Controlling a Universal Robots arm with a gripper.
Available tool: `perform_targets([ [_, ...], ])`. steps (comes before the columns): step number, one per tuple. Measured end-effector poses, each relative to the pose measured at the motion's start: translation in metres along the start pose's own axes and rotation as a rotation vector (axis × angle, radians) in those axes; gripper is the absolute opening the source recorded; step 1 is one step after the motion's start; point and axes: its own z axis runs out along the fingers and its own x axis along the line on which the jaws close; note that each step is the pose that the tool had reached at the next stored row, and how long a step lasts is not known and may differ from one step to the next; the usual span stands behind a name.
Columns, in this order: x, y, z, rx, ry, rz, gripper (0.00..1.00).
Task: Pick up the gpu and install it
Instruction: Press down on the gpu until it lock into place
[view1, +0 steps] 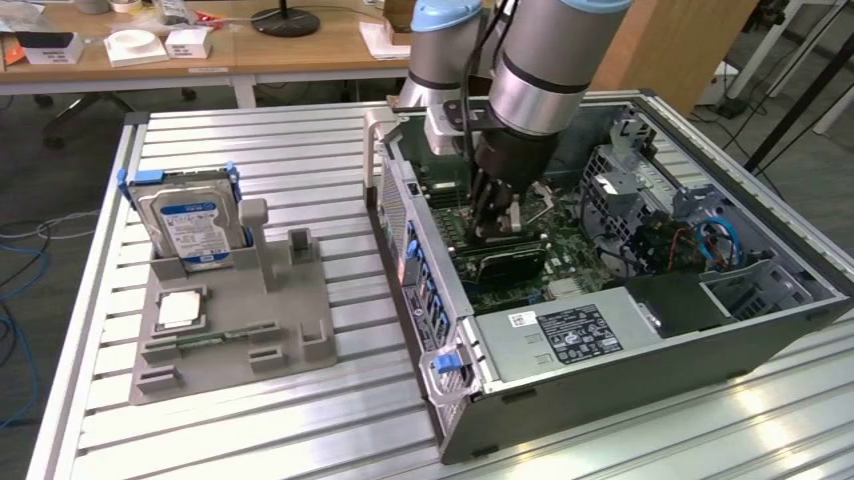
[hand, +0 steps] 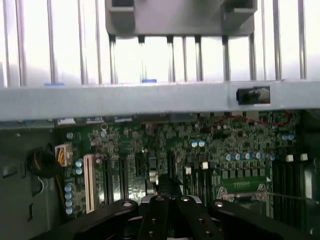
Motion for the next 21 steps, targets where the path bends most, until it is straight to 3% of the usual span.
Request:
perform_targets([
  [2,0.000,0.0007,0.0001,-0.0312,0.0020,0.003,0.11],
  [4,0.000,0.0018,-0.0007,-0.0411,0.0028,0.004,0.11],
  [7,0.000,0.0037,-0.0027,-0.0431,0.0029,0.004,0.11],
  [9,0.000,0.0053,-0.0039,-0.0429,0.0059,0.004,0.11],
  [12,0.000,0.0089,-0.0045,-0.0419,0.0193,0.005,0.11],
  [15,0.001,0.0124,-0.0051,-0.0413,0.0278,0.006,0.11],
  [21,0.001,0.0239,-0.0048,-0.0416,0.0297,0.006,0.11],
])
